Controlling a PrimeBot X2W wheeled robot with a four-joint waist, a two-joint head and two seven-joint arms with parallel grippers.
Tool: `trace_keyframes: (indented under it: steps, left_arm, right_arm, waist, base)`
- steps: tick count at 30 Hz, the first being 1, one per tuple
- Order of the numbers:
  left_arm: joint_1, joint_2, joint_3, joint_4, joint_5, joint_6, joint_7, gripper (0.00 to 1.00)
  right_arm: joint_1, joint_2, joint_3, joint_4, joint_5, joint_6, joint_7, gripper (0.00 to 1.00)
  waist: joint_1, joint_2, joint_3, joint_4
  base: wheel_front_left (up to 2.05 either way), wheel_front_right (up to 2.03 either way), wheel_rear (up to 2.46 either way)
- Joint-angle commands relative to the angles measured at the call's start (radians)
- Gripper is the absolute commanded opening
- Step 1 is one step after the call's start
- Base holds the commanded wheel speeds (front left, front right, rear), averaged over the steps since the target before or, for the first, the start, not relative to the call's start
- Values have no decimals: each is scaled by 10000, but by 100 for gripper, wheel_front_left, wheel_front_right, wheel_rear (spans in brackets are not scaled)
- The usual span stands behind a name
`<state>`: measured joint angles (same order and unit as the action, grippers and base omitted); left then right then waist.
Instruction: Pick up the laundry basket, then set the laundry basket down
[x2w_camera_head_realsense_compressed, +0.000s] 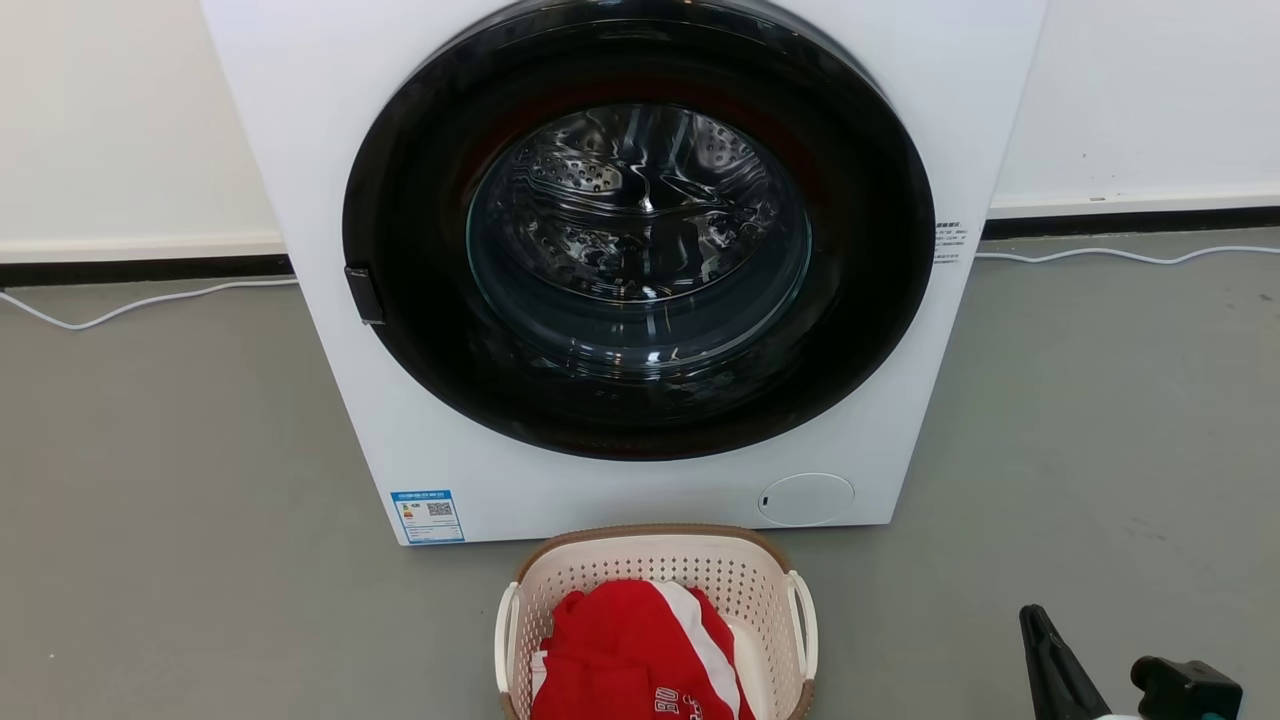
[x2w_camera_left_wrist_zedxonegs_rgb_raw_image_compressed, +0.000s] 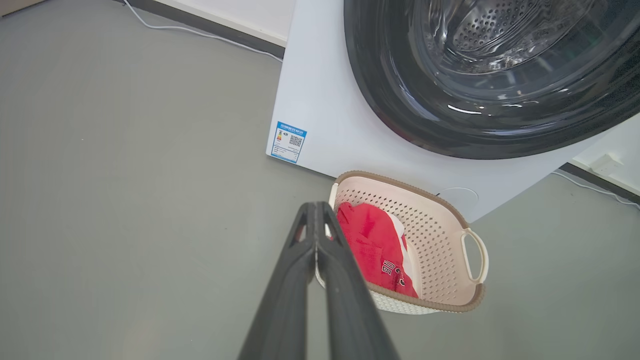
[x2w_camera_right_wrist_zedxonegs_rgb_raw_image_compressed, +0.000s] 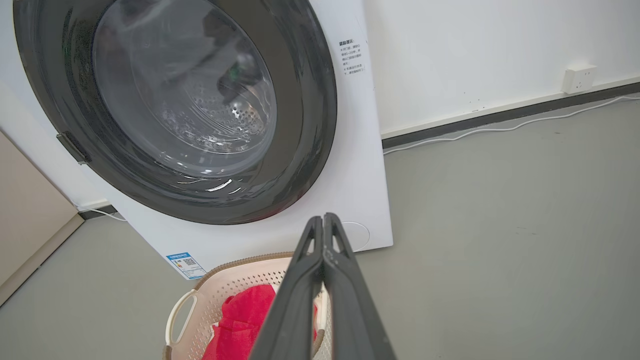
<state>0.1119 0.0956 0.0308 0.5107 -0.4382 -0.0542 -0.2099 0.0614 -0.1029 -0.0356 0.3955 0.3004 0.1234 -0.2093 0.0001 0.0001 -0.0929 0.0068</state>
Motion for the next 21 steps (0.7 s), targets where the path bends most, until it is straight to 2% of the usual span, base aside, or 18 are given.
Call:
trace_keyframes:
  steps: [1,21]
  left_arm:
    - [-498,71,112,-337,-330,-66,55,0]
    - [-789,-21,228,-751,-2325,-188,602,0]
  right_arm:
    - [-364,-49,-95,-346,375,10,126,0]
    - [-590,52,-206,-557,2604,21,660,0]
  waist:
    - [-1,-1,16,-1]
    - [-1,-1,182,-13]
  base:
    - [0,0,0]
    - [0,0,0]
